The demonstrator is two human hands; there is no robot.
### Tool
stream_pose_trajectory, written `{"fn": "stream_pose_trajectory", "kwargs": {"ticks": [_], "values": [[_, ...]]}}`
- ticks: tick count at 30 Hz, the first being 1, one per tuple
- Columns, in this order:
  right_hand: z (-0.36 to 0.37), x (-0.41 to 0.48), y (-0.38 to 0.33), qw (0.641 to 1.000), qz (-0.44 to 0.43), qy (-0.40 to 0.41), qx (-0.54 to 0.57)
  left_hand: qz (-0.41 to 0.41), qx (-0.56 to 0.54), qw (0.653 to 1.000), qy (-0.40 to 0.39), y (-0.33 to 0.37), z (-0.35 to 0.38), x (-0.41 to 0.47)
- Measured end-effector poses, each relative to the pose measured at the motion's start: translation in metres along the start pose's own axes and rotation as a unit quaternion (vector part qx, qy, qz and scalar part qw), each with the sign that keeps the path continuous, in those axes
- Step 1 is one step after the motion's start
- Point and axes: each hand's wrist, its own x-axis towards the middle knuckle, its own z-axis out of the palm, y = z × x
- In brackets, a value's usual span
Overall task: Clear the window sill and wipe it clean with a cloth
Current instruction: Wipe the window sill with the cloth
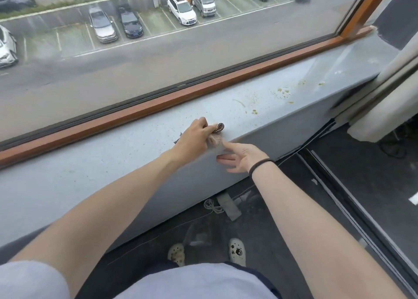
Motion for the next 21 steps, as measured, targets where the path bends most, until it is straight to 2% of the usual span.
{"fn": "stream_pose_trajectory", "kwargs": {"ticks": [3, 7, 12, 18, 21], "values": [[-0.025, -0.005, -0.007, 0.997, -0.008, -0.005, -0.079, -0.036, 0.008, 0.999, 0.031, 0.015, 0.007, -0.008], [-0.058, -0.007, -0.017, 0.994, -0.004, -0.007, -0.11, -0.058, 0.006, 0.997, 0.048, 0.036, 0.021, -0.022], [-0.073, -0.007, -0.029, 0.997, -0.014, 0.004, -0.08, -0.063, -0.04, 0.996, -0.056, 0.05, 0.009, -0.025], [-0.077, -0.01, -0.041, 0.995, -0.041, 0.007, -0.09, -0.161, -0.067, 0.984, 0.017, 0.053, -0.019, -0.015], [-0.076, -0.008, -0.043, 0.991, -0.052, 0.025, -0.124, -0.203, -0.049, 0.978, 0.021, 0.045, -0.027, 0.002]]}}
